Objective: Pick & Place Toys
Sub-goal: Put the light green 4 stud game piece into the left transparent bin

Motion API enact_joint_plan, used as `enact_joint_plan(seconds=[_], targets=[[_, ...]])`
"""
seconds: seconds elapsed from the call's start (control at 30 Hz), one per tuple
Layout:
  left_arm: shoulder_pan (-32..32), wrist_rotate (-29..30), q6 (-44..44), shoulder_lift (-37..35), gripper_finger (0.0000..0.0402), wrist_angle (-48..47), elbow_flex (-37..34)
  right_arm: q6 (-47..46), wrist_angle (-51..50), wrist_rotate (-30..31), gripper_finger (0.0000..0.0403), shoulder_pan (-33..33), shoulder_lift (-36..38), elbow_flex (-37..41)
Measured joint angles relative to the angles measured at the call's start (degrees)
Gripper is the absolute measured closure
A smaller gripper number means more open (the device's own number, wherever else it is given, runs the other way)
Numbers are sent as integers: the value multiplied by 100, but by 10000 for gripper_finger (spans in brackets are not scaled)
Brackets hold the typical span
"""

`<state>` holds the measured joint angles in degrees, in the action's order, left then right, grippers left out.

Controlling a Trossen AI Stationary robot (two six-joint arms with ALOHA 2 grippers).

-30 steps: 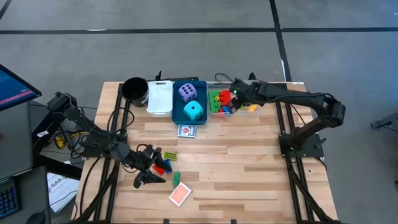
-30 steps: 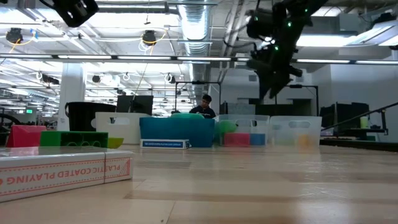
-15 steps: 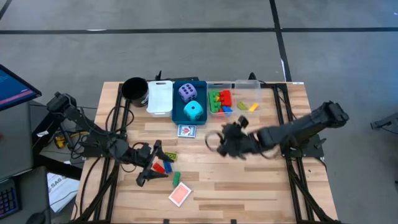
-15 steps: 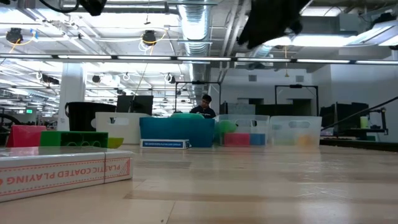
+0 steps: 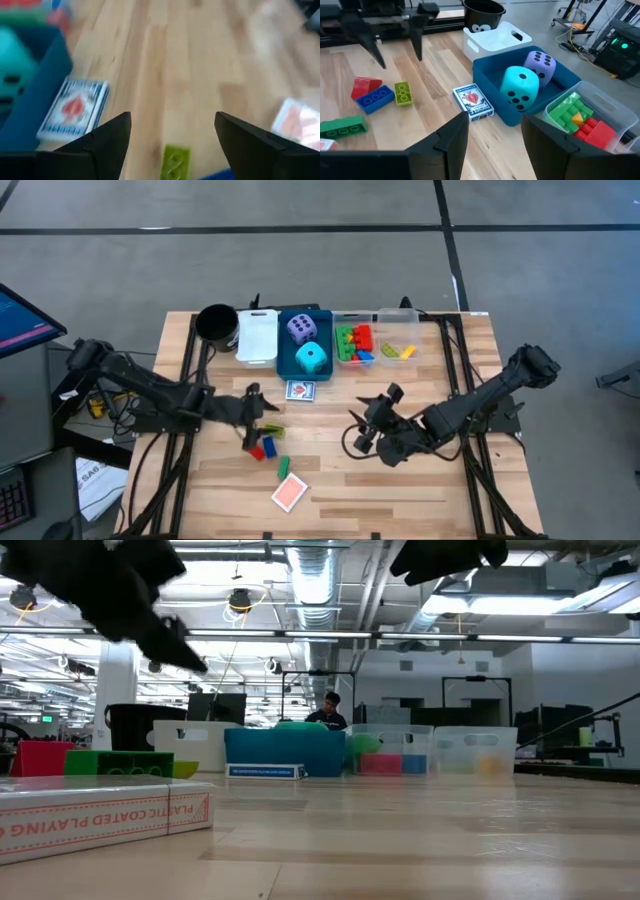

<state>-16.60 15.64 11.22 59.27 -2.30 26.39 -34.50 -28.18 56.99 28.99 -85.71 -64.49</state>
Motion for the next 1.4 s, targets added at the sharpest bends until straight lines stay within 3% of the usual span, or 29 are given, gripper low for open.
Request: enact_joint_plan(seconds=[0.2, 0.47, 0.87, 1.4], targets=[[461, -712, -33, 4, 120, -536, 0, 20, -9, 2, 225, -73, 0, 0], [467, -719, -189, 157, 120, -1295, 0, 61, -28, 0, 225, -219, 0, 0], [467, -708, -229, 1529, 120, -1121, 0, 58, -9, -21, 225, -245, 0, 0], [467, -1012, -222, 1525, 120, -357, 0, 42, -9, -162, 225, -245, 0, 4]])
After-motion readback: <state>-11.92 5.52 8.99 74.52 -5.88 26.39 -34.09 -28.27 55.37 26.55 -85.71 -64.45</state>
